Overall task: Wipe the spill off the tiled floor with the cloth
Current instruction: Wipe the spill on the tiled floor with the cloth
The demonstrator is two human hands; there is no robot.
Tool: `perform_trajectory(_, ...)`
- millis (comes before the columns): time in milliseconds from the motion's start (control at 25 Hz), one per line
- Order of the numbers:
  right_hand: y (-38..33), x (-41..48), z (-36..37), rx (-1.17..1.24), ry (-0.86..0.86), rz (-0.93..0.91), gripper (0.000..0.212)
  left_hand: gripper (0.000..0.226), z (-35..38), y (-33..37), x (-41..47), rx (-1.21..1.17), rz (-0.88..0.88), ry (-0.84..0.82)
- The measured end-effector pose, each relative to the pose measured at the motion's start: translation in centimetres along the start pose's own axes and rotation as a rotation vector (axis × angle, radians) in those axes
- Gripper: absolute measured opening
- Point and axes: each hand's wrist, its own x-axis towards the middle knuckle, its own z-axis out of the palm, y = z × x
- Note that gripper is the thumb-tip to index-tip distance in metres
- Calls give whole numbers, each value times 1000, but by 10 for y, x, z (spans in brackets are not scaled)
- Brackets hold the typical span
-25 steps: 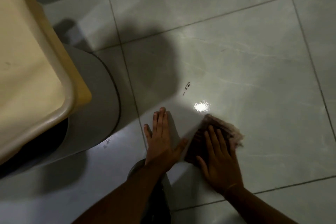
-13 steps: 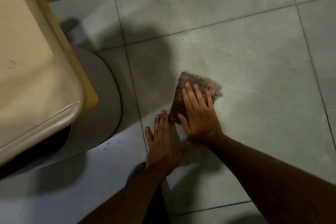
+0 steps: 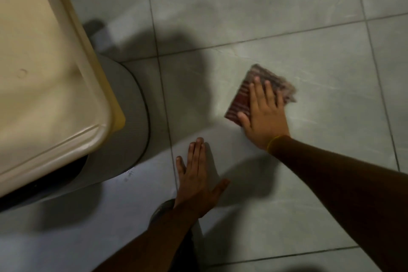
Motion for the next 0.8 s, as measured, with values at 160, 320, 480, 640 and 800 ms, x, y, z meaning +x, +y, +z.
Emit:
perform_trajectory(160, -40, -65, 27, 40, -2, -223, 89, 112, 0, -1, 0, -16, 8, -9)
perform_trajectory(320, -4, -208, 51, -26, -112, -425, 82, 116, -2, 1, -1, -29, -1, -15)
perform_trajectory(480, 66, -169, 32, -60, -59, -264, 83, 119, -4, 1, -1, 12, -3, -21)
perform_trajectory(640, 25, -38, 7, 37, -11, 89, 90, 118, -3, 1, 0, -3, -2, -21)
perform_trajectory(800, -27, -78, 35, 56, -19, -181, 90, 113, -3, 0, 1, -17, -2, -48)
